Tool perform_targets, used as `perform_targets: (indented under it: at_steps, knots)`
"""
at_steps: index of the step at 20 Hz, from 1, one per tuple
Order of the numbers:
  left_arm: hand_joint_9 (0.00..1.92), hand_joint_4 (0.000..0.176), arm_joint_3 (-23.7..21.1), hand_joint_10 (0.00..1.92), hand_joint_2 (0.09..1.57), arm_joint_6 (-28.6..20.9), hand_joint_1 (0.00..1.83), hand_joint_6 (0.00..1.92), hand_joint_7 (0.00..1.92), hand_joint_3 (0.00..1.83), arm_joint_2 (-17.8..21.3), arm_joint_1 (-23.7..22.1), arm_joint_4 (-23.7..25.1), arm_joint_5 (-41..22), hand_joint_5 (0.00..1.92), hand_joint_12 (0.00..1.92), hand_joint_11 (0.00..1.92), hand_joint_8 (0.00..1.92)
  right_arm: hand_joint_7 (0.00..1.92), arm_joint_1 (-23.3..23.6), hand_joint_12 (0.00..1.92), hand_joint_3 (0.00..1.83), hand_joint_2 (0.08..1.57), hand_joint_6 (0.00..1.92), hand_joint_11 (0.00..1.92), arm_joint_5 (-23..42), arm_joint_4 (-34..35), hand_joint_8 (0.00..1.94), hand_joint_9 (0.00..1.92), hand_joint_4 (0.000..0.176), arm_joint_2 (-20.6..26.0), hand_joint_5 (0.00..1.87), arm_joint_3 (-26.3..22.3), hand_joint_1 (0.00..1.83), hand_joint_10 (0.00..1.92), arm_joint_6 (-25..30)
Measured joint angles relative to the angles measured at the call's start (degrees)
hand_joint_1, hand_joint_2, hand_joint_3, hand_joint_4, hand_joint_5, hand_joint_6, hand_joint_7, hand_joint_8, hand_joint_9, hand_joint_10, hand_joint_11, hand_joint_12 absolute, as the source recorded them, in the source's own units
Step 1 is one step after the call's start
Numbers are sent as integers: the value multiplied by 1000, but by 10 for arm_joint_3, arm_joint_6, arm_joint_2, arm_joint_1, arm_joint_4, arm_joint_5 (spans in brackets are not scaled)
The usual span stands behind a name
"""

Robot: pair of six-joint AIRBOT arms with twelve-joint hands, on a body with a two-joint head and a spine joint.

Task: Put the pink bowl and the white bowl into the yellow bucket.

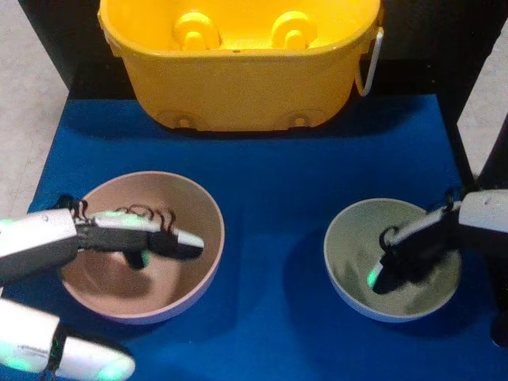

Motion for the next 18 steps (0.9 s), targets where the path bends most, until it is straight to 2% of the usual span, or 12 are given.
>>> perform_targets:
  at_steps: [3,6,8,9,10,11,13,15,16,17,18]
  knots:
    - [93,0,1,647,993,0,860,7,375,3,-1,0,-2,1,416,1355,0,10,674,0,1472,0,929,40,88,0,0,143,390,0,0,682,0,730,817,0]
    - [105,0,6,618,983,0,882,5,383,0,-7,0,-5,2,427,1286,0,6,686,0,1499,0,903,26,78,0,0,99,386,0,-10,713,4,748,790,0]
    - [111,0,9,588,987,0,872,5,385,1,-16,0,-7,1,430,1238,0,6,617,0,1472,6,922,7,0,1,0,64,305,0,-24,677,12,728,751,0]
    - [136,0,9,584,986,0,869,8,399,1,-17,0,-8,-1,445,1280,0,9,585,0,1402,5,936,0,0,0,0,34,293,0,-29,640,16,702,660,0]
    - [150,0,14,590,981,1,872,9,414,0,-21,0,-11,0,458,1318,0,10,611,-1,1468,0,907,9,0,0,0,38,315,0,-37,651,22,765,653,0]
    - [156,0,16,595,976,4,873,5,418,0,-24,0,-20,-1,455,1298,0,8,664,-4,1517,0,879,17,68,-3,0,57,386,0,-43,675,27,788,678,0]
    - [162,0,31,592,967,13,888,2,422,0,-35,0,-29,-3,454,1248,0,5,626,-26,1503,0,863,1,11,-11,0,37,350,0,-68,628,44,812,672,0]
    - [149,0,44,601,976,15,880,0,426,2,-53,6,-47,-13,449,1259,0,4,593,-45,1467,6,913,0,0,-8,0,20,304,0,-91,561,64,759,683,0]
    - [93,0,44,646,985,24,859,0,415,4,-59,8,-50,-25,447,1276,0,0,535,-48,1426,1,943,0,0,-17,0,0,183,0,-99,485,71,762,789,0]
    - [93,0,44,646,985,26,859,0,415,4,-61,8,-51,-24,447,1276,0,0,535,-49,1426,1,943,0,0,-14,0,0,183,0,-99,485,71,762,789,-1]
    - [62,0,44,660,994,30,843,0,408,3,-62,8,-52,-25,447,1233,0,0,495,-53,1443,0,935,0,0,-12,0,0,107,0,-100,439,71,784,877,0]
